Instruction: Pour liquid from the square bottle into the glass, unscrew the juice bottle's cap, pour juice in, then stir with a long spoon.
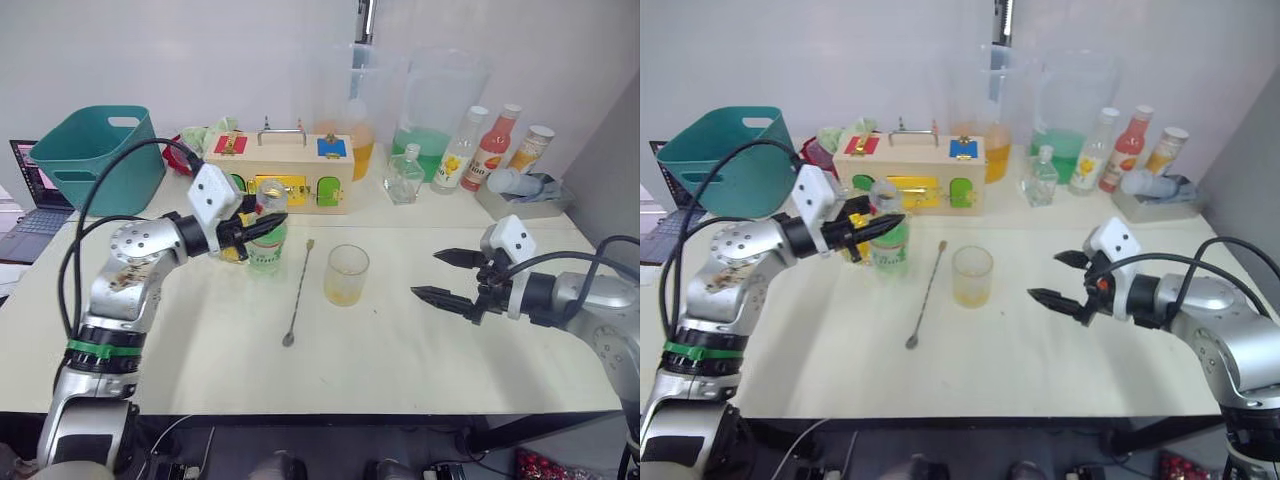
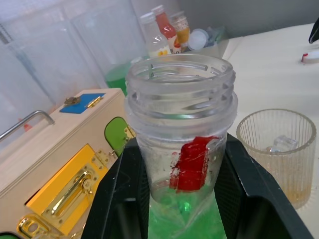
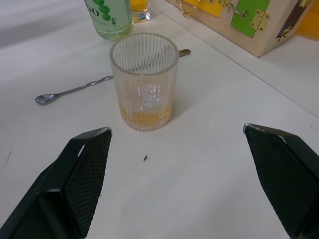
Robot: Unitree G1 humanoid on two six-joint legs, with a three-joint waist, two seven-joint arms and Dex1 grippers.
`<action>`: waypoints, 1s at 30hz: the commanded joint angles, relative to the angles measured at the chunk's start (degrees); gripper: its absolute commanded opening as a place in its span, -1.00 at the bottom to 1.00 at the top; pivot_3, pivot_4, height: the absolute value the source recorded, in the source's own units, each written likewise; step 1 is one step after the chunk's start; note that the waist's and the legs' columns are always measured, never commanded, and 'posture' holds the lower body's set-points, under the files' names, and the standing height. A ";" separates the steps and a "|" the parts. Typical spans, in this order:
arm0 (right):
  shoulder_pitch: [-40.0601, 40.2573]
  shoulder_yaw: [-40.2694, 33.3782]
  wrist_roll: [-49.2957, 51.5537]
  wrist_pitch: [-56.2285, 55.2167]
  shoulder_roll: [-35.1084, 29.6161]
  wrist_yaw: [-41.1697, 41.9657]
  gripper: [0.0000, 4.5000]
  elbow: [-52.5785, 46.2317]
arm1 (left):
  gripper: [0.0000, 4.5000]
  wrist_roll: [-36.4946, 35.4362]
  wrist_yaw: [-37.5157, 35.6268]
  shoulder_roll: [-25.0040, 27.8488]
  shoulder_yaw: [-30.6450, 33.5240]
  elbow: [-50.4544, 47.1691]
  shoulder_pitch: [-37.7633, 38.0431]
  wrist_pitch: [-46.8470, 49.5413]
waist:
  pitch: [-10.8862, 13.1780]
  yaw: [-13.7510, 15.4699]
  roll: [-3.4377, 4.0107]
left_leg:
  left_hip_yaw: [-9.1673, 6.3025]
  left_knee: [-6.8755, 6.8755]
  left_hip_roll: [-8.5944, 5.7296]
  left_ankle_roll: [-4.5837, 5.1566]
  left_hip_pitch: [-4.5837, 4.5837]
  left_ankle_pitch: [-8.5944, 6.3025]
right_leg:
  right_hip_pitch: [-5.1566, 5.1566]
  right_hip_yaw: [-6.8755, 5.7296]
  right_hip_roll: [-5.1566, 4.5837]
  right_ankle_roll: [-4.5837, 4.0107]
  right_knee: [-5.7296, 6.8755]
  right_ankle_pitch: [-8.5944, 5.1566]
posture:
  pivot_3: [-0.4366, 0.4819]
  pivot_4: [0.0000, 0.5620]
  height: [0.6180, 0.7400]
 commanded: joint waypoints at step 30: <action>-0.27 -3.74 9.47 12.29 -1.23 -7.56 1.00 -8.56 | -0.41 39.18 33.38 -9.30 -10.40 42.38 -20.01 -58.21 | 0.06 0.19 -0.15 | -0.01 0.11 0.00 0.31 -0.12 -0.16 | -0.06 -0.09 -0.14 0.02 -0.01 0.04 | -0.05 -0.47 0.88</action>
